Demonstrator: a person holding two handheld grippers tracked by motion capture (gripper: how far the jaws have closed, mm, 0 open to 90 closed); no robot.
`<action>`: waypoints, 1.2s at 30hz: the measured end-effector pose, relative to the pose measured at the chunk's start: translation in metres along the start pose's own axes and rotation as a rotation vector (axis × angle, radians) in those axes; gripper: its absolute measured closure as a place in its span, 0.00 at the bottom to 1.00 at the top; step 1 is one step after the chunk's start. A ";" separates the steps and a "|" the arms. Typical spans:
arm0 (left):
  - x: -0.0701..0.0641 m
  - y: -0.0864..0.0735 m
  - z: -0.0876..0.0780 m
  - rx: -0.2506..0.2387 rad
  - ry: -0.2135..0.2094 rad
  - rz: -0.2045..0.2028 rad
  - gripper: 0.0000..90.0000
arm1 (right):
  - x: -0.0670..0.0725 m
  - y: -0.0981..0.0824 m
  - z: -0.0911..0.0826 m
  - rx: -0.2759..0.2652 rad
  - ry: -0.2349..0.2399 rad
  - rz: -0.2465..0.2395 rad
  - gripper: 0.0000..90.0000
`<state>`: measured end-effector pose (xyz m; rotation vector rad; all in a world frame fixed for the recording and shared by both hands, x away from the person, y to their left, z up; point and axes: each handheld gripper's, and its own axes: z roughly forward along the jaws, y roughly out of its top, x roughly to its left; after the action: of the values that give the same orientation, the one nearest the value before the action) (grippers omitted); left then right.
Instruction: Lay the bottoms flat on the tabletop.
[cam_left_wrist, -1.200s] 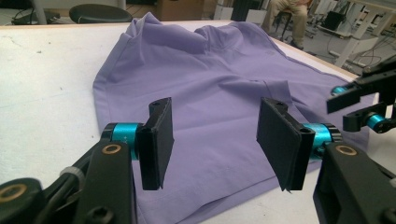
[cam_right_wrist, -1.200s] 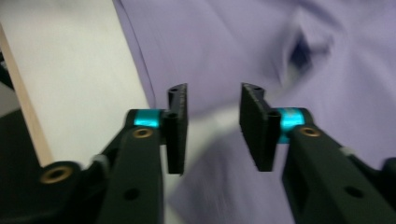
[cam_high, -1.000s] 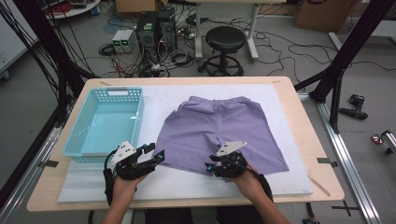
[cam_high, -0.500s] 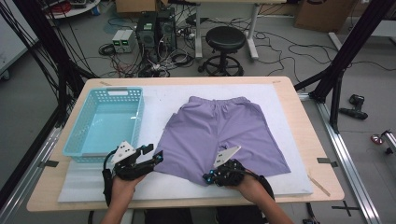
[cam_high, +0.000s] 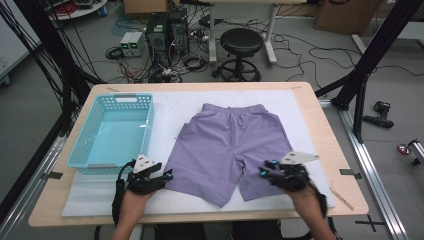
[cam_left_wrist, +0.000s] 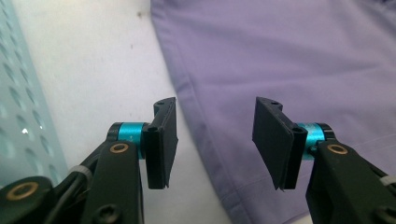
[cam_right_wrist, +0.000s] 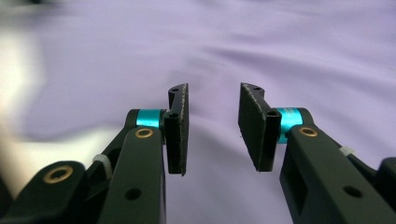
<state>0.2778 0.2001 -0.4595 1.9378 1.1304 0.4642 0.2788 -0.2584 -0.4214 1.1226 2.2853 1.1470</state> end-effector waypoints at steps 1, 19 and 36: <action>-0.001 0.001 0.001 0.012 0.004 0.008 0.56 | -0.009 -0.005 -0.006 0.003 -0.044 0.021 0.71; -0.016 -0.010 -0.028 0.085 -0.088 0.016 0.99 | -0.055 -0.065 -0.049 0.195 -0.180 0.104 0.99; -0.014 0.011 -0.039 -0.141 -0.203 -0.021 0.58 | -0.052 -0.057 -0.065 0.094 -0.114 0.114 0.69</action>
<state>0.2510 0.2040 -0.4268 1.8044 0.9606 0.3185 0.2441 -0.3523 -0.4287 1.3338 2.2331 0.9976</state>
